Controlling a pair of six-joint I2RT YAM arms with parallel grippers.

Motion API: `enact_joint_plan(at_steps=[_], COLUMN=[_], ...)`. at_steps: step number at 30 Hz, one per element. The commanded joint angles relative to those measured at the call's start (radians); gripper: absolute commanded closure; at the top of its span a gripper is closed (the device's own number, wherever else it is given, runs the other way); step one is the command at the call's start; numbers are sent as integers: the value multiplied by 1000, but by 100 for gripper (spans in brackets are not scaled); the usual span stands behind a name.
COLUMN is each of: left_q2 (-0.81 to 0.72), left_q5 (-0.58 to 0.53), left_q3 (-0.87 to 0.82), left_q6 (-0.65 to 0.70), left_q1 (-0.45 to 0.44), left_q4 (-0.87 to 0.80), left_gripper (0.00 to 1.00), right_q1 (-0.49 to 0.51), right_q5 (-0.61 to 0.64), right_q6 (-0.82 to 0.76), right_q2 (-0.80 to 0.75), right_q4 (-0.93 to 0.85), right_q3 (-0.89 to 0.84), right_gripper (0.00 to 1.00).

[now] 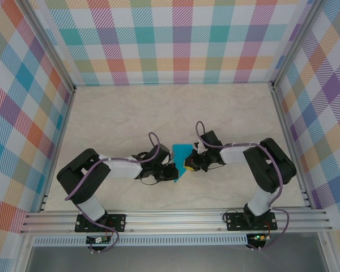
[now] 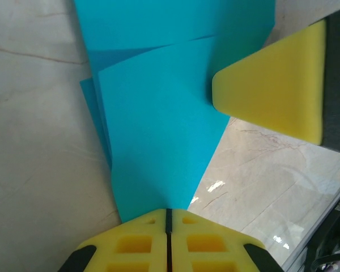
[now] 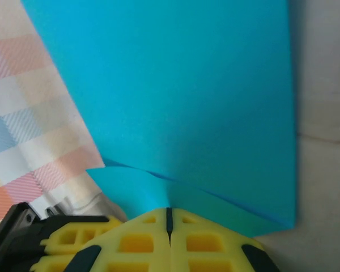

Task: Fold a paper plane with a square sheet of paper (pick it up from the middle)
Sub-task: Third fold the triangle at the center of the table.

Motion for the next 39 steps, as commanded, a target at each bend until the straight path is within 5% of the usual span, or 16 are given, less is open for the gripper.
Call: enact_joint_plan(at_steps=[1, 9, 21, 39], left_q2=[2, -131, 131, 28], left_q5=[-25, 17, 52, 26], left_q3=[19, 61, 99, -25], left_q6=[30, -26, -144, -162], left_q1=[-9, 22, 26, 23], left_q4=[-145, -67, 122, 215], left_gripper=[92, 89, 99, 100], right_q1=[5, 5, 5, 3], right_q5=[20, 77, 90, 102], right_q6=[7, -9, 36, 47], right_q2=[32, -10, -10, 16], right_q4=[-29, -90, -49, -39], right_q3=[19, -9, -32, -28], right_gripper=[100, 100, 100, 100])
